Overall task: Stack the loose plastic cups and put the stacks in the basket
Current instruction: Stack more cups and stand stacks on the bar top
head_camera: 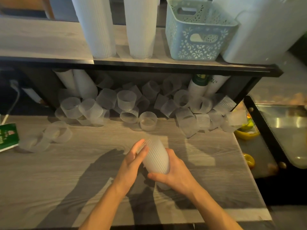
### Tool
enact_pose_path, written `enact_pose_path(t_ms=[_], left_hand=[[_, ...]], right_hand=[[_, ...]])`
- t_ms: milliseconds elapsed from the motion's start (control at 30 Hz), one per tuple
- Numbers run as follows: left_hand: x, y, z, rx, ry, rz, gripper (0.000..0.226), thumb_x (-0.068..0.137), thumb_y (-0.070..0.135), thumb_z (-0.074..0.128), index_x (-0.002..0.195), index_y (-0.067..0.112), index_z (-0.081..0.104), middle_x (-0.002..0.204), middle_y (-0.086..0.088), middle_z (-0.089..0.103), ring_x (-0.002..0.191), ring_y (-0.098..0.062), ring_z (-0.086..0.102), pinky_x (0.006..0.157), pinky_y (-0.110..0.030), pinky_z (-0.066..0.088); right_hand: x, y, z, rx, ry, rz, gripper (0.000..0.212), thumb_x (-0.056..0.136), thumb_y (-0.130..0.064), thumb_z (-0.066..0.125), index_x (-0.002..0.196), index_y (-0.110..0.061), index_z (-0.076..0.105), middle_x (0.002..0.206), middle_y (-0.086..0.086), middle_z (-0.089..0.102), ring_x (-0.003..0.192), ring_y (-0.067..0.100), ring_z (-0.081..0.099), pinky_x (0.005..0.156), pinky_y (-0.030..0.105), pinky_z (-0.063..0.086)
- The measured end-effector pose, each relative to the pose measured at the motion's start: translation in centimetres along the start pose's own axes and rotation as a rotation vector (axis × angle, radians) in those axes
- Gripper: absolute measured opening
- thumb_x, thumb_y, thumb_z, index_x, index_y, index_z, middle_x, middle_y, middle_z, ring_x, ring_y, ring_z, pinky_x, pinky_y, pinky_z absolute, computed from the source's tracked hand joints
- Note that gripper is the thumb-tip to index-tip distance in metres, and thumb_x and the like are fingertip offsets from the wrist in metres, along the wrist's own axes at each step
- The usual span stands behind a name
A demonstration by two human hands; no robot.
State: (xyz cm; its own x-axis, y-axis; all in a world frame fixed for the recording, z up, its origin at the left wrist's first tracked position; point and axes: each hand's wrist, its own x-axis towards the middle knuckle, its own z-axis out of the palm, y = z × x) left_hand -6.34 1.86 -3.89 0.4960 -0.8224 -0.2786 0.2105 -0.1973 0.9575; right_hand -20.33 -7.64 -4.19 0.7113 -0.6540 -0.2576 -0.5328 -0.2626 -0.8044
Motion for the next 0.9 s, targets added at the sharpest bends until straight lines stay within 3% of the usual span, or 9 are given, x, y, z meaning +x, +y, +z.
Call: enact_pose_path(t_ms=[67,133,200,300,400,467,633,767,900], left_hand=[[0.8,0.0,-0.3,0.032,0.023,-0.015,0.068,0.084,0.063,0.058,0.141,0.028,0.047,0.136,0.016,0.052,0.115,0.021,0.046,0.085,-0.001,0.038],[2.3,0.1,-0.7,0.059,0.093,-0.014,0.069,0.081,0.069,0.056,0.138,0.029,0.049,0.133,0.013,0.056,0.120,0.005,0.051,0.090,-0.012,0.040],[4.8,-0.1,-0.8,0.104,0.180,-0.024,0.068,0.080,0.064,0.059,0.136,0.027,0.050,0.130,0.007,0.058,0.114,-0.008,0.057,0.090,-0.023,0.044],[9.5,-1.0,-0.7,0.336,0.272,-0.081,0.074,0.084,0.051,0.070,0.143,0.019,0.041,0.135,0.000,0.053,0.110,-0.014,0.054,0.092,-0.032,0.044],[13.9,-1.7,-0.2,0.603,0.271,-0.188,0.094,0.079,0.049,0.075,0.152,0.013,0.027,0.152,-0.010,0.040,0.135,-0.029,0.042,0.109,-0.040,0.036],[16.1,-2.2,0.4,0.701,0.277,-0.235,0.104,0.075,0.050,0.078,0.153,0.008,0.022,0.155,-0.016,0.034,0.141,-0.034,0.034,0.113,-0.043,0.031],[19.0,-3.9,2.5,0.634,0.395,-0.243,0.117,0.068,0.044,0.085,0.153,0.010,0.012,0.151,-0.020,0.037,0.137,-0.040,0.038,0.109,-0.052,0.037],[19.3,-4.3,3.3,0.564,0.483,-0.192,0.107,0.059,0.052,0.086,0.142,0.020,0.027,0.140,-0.018,0.049,0.126,-0.041,0.049,0.100,-0.054,0.045],[18.4,-3.4,3.2,0.523,0.475,-0.160,0.099,0.070,0.051,0.080,0.146,0.017,0.028,0.145,-0.016,0.045,0.131,-0.038,0.046,0.106,-0.051,0.041]], right_hand=[[0.1,0.4,-0.1,0.012,0.005,0.012,0.081,0.062,-0.058,0.083,0.126,-0.037,0.039,0.115,-0.017,0.057,0.103,0.001,0.057,0.086,0.030,0.052],[0.3,0.6,-0.4,0.020,0.022,0.020,0.082,0.060,-0.059,0.083,0.126,-0.037,0.040,0.116,-0.017,0.058,0.105,0.001,0.057,0.089,0.030,0.051],[0.5,0.9,-0.7,0.021,0.045,0.035,0.086,0.057,-0.062,0.081,0.128,-0.034,0.041,0.115,-0.016,0.058,0.104,0.001,0.057,0.088,0.030,0.051],[0.6,1.5,-1.5,0.018,0.068,0.070,0.087,0.057,-0.062,0.082,0.128,-0.033,0.042,0.112,-0.015,0.057,0.101,0.002,0.057,0.084,0.030,0.052],[0.7,2.2,-2.4,0.009,0.095,0.096,0.084,0.063,-0.052,0.087,0.130,-0.029,0.041,0.112,-0.011,0.057,0.100,0.006,0.056,0.078,0.023,0.048],[0.6,2.7,-3.0,0.019,0.117,0.109,0.082,0.066,-0.046,0.089,0.131,-0.027,0.042,0.114,-0.009,0.056,0.100,0.006,0.055,0.073,0.013,0.043],[0.2,3.6,-4.0,0.058,0.136,0.126,0.078,0.068,-0.042,0.088,0.125,-0.032,0.037,0.111,-0.017,0.052,0.100,-0.004,0.052,0.071,0.008,0.043],[0.5,4.0,-4.2,0.098,0.150,0.147,0.083,0.060,-0.051,0.087,0.125,-0.031,0.040,0.111,-0.015,0.054,0.100,-0.003,0.053,0.072,0.013,0.042],[1.2,4.2,-4.3,0.097,0.135,0.162,0.085,0.057,-0.057,0.083,0.125,-0.034,0.038,0.113,-0.015,0.053,0.101,-0.001,0.053,0.074,0.016,0.043]])
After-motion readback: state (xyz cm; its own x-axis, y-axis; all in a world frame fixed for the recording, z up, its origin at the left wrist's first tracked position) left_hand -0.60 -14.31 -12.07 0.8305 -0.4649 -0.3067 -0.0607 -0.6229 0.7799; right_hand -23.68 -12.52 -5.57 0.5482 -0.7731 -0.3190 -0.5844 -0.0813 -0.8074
